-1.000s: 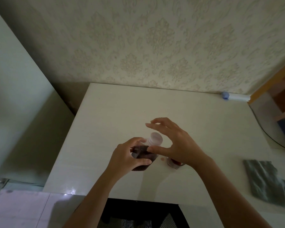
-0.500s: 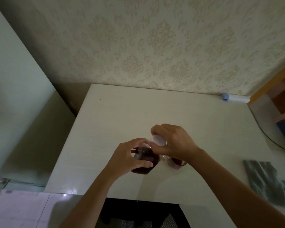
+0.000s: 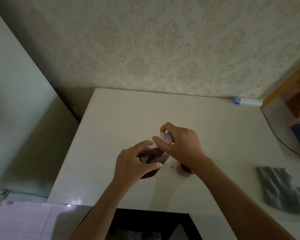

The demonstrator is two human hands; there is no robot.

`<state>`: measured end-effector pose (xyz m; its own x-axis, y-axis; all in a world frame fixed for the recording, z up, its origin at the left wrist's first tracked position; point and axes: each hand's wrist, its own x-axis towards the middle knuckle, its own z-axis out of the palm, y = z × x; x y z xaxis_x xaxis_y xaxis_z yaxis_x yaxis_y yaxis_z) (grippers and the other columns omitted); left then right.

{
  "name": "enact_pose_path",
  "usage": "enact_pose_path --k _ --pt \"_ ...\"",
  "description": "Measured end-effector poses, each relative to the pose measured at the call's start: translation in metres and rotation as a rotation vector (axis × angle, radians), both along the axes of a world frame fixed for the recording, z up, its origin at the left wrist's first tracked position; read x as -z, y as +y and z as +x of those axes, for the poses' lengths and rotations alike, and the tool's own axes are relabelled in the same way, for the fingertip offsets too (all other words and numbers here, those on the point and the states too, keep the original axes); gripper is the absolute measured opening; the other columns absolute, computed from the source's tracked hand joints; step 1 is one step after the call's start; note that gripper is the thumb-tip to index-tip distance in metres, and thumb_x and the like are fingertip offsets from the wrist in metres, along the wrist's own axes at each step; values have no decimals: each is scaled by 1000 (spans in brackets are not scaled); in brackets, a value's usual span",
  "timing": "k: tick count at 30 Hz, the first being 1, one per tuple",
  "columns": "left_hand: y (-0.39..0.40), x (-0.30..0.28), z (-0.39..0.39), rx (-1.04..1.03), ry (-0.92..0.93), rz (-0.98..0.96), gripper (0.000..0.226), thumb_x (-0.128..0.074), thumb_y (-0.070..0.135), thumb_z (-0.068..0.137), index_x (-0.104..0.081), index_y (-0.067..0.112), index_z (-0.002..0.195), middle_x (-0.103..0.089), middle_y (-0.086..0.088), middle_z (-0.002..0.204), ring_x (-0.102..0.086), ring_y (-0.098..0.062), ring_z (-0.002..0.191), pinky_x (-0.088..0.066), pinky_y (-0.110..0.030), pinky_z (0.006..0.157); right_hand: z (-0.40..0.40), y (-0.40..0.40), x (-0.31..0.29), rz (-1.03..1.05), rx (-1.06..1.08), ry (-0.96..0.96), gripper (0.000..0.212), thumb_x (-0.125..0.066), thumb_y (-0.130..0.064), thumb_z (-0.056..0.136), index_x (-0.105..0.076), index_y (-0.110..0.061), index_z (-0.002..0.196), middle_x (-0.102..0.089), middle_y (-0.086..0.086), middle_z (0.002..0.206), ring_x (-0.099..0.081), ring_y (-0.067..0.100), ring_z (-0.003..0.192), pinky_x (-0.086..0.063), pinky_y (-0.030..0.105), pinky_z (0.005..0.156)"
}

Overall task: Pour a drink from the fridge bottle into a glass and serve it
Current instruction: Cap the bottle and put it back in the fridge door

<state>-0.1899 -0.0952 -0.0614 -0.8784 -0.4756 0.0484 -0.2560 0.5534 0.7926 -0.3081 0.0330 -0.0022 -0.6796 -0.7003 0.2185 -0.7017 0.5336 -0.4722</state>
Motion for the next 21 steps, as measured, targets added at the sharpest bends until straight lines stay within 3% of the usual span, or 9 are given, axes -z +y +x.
enact_pose_path --k 3,5,7,11,13,16,19,21 --pt "-12 -5 0 199 -35 246 64 -87 48 51 -66 37 111 -71 22 98 -66 2 95 -55 -33 88 -6 10 -4 -24 -251 51 44 -42 -58 85 -61 -26 109 -68 -12 94 -58 3 74 -44 19 62" --pt "-12 -7 0 281 -49 259 59 -88 41 56 -66 32 110 -72 20 98 -66 0 96 -55 -34 88 -6 12 0 -56 -286 144 38 -43 -46 89 -66 -22 107 -69 -10 83 -50 1 63 -37 13 56" --pt "-7 -6 0 283 -39 236 58 -86 45 57 -66 31 109 -73 19 95 -67 -3 95 -55 -35 87 -5 11 6 -74 -264 222 35 -41 -35 90 -70 -20 102 -66 -10 68 -45 2 53 -34 16 49" --pt "14 -3 1 69 -10 -83 62 -76 61 51 -65 39 108 -72 18 93 -67 -2 84 -55 -27 74 -3 11 15 -37 -50 216 42 -33 -33 91 -72 -25 104 -57 -10 51 -44 5 45 -40 22 44" --pt "24 -2 2 -8 37 -275 62 -79 57 52 -65 36 108 -71 14 81 -64 -7 70 -43 -11 58 0 9 17 26 67 183 46 -28 -36 91 -72 -28 103 -63 -7 54 -57 12 49 -47 28 45" --pt "30 1 1 -42 77 -390 61 -84 50 53 -66 31 108 -68 12 74 -60 -7 63 -25 -1 56 4 10 16 71 129 161 49 -25 -40 90 -71 -29 105 -68 -7 63 -62 13 58 -50 29 49" --pt "26 2 1 -54 97 -350 60 -84 45 54 -64 32 108 -71 14 83 -63 -7 70 -42 -10 57 6 19 12 79 106 -38 59 -20 -59 85 -56 -34 125 -68 -13 91 -61 8 83 -51 31 69" --pt "23 1 1 -102 70 -196 58 -83 45 55 -62 33 108 -71 17 91 -65 -5 79 -52 -19 65 11 30 14 60 122 -148 62 -19 -68 82 -48 -39 129 -63 -17 96 -56 4 88 -47 28 74"
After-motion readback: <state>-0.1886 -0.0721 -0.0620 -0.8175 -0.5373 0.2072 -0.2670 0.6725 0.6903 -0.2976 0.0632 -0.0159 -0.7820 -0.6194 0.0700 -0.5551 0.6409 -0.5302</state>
